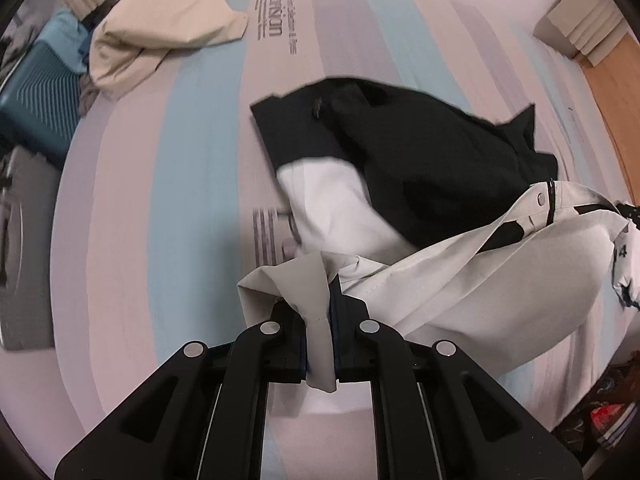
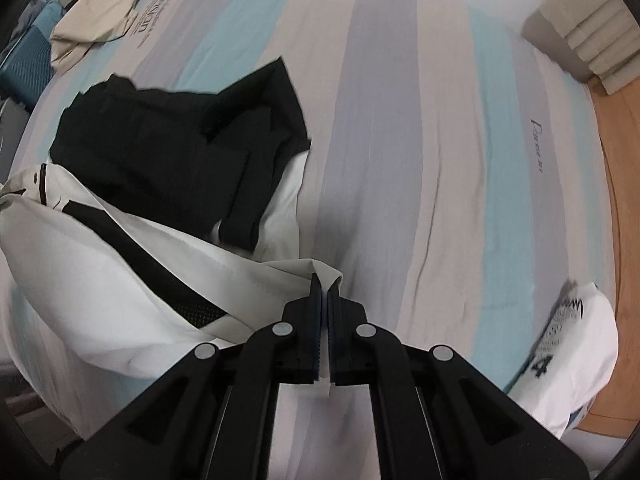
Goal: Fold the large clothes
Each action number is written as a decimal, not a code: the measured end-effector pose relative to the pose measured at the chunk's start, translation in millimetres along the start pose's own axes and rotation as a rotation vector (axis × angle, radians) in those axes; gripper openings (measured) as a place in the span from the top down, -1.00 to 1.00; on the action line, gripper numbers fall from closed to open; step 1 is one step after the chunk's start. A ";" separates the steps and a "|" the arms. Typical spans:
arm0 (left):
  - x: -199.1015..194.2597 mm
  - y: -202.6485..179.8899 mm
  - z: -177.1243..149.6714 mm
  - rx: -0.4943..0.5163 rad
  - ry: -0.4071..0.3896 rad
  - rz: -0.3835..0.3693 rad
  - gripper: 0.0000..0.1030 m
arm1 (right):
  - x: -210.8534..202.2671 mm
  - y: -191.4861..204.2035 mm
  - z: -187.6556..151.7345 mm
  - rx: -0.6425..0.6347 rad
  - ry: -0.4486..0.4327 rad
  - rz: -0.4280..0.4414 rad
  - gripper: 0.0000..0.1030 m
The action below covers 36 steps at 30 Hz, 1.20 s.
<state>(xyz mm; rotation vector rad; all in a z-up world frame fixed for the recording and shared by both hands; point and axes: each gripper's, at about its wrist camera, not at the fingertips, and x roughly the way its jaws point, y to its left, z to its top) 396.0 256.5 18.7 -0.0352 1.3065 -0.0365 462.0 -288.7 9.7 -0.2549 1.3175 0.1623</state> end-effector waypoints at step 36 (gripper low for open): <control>128.0 34.9 138.8 -0.040 -0.073 0.022 0.86 | 125.2 20.1 155.2 0.075 -0.092 -0.180 0.97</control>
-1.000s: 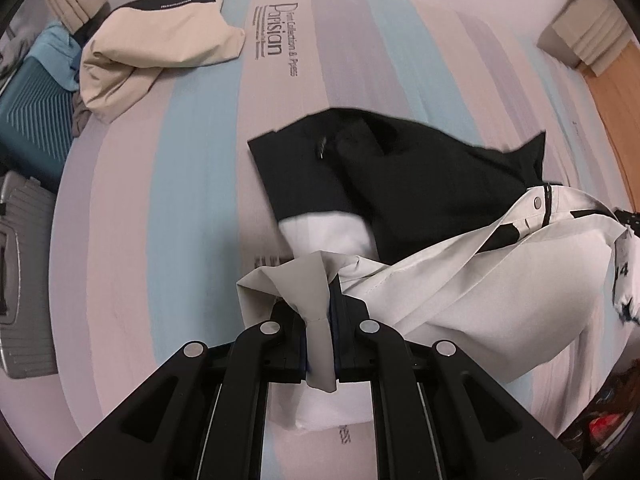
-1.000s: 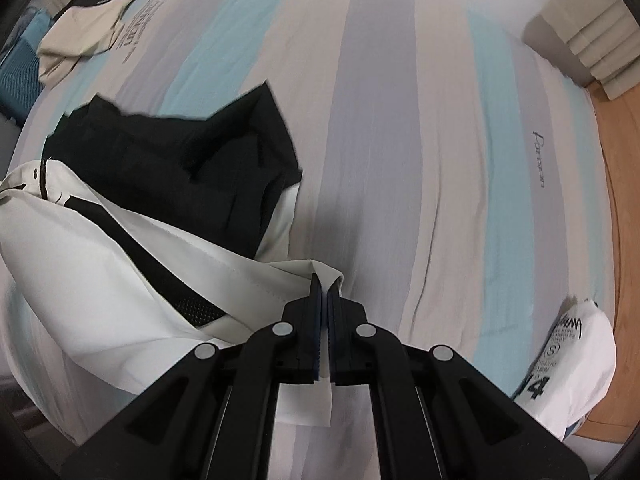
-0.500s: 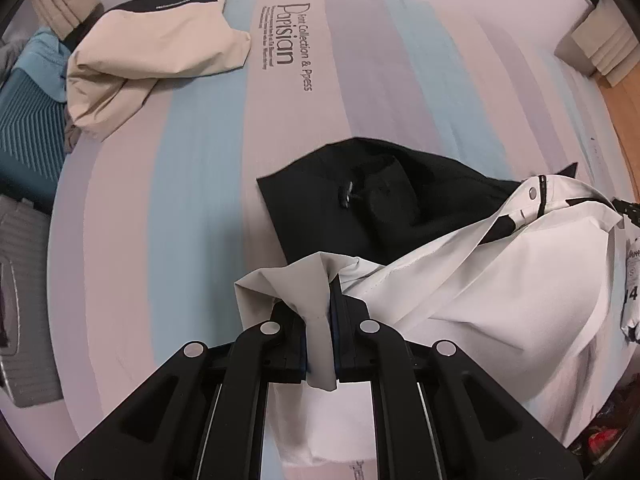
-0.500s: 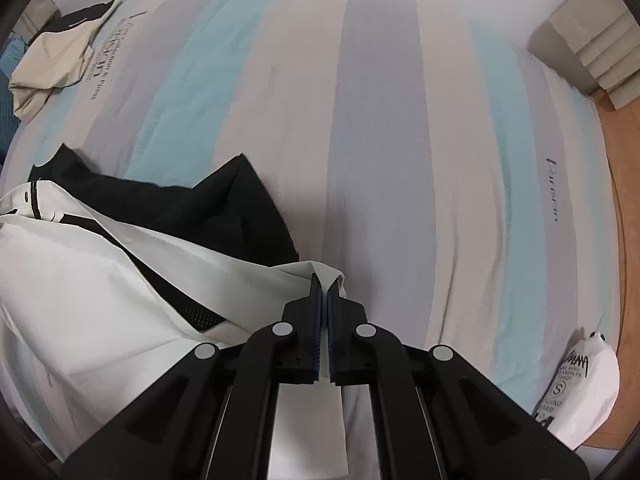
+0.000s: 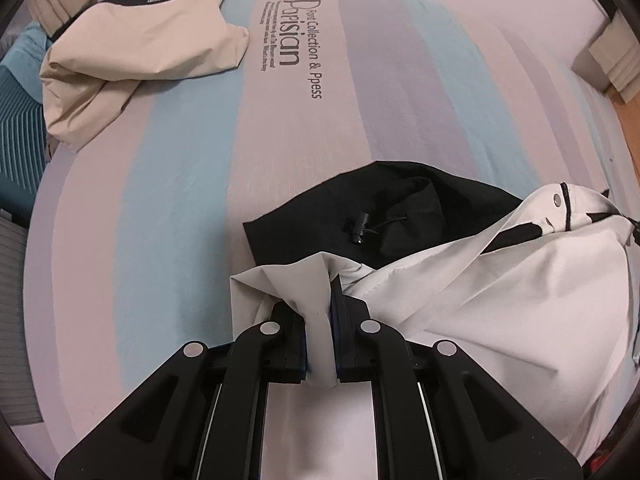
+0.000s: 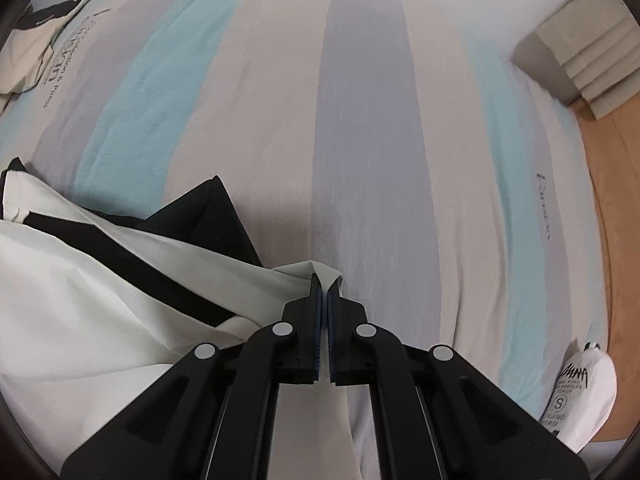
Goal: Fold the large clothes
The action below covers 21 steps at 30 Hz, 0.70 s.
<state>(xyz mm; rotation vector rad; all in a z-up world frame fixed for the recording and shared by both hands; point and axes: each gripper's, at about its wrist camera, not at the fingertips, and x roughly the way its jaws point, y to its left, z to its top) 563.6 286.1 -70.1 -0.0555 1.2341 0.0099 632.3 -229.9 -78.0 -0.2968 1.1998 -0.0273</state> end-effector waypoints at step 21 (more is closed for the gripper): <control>27.2 -11.5 -6.1 0.009 -0.010 0.098 0.80 | 30.8 24.1 -2.5 -0.018 0.030 -0.063 0.96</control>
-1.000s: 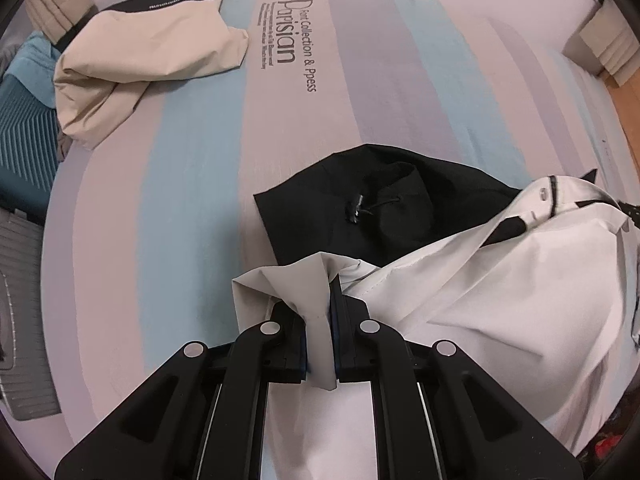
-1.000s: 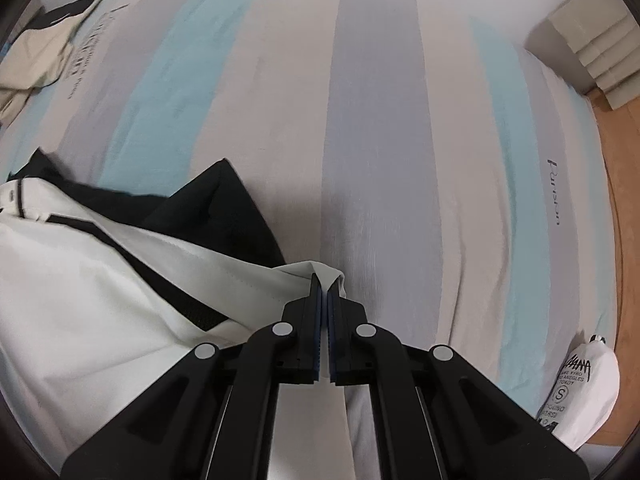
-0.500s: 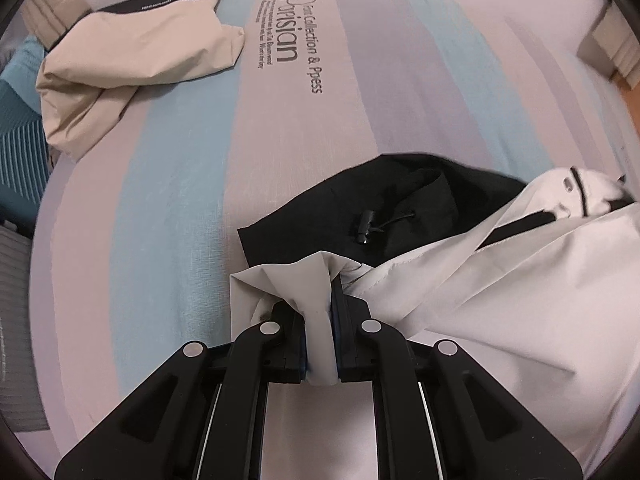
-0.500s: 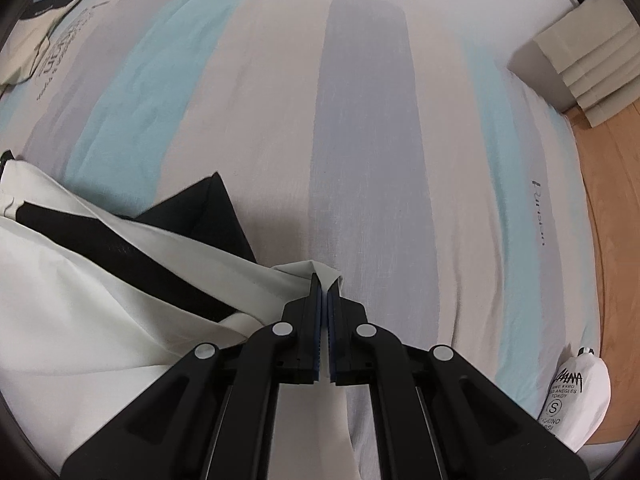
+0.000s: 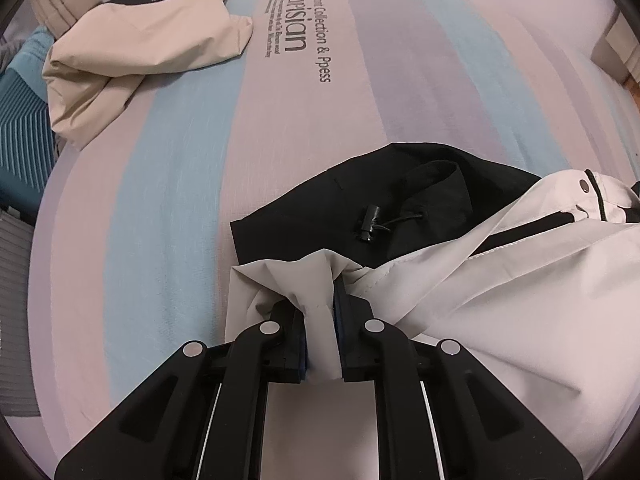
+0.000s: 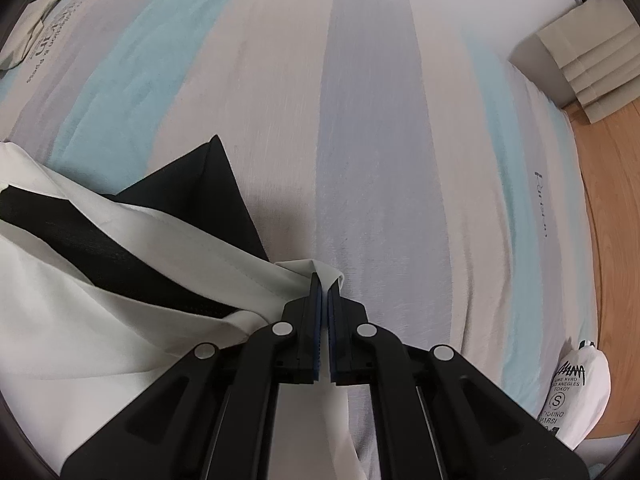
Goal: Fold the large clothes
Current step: 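Open both grippers to release the hem onto the jacket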
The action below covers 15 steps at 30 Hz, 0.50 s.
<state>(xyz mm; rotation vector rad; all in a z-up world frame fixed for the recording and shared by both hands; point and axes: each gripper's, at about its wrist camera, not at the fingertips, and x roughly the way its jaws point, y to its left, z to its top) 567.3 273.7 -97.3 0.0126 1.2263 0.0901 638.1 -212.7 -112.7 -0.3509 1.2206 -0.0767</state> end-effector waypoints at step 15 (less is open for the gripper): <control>-61.3 15.1 -15.2 -0.073 -0.163 -0.049 -0.87 | -59.8 -39.5 -24.0 0.089 -0.175 0.093 -0.31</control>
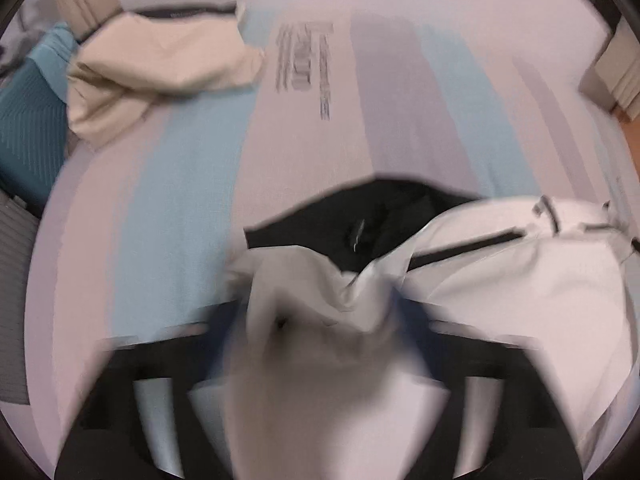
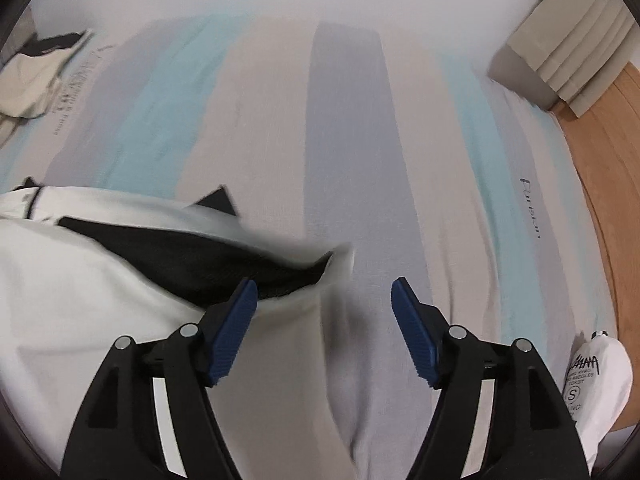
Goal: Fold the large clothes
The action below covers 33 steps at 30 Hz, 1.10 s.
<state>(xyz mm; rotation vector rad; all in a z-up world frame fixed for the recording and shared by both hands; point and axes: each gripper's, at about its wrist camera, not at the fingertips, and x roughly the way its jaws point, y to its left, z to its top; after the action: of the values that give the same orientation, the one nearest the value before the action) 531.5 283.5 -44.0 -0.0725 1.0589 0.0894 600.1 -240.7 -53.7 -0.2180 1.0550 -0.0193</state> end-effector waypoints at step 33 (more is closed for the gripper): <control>8.3 39.7 -119.1 -0.015 0.118 -0.218 -0.88 | 3.6 187.8 -92.4 -0.014 0.080 0.256 -0.81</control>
<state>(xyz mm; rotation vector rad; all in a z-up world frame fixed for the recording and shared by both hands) 428.0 311.1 -110.0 -0.2077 1.1623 -0.1051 505.4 -73.0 -135.7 -0.0948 1.1569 0.2115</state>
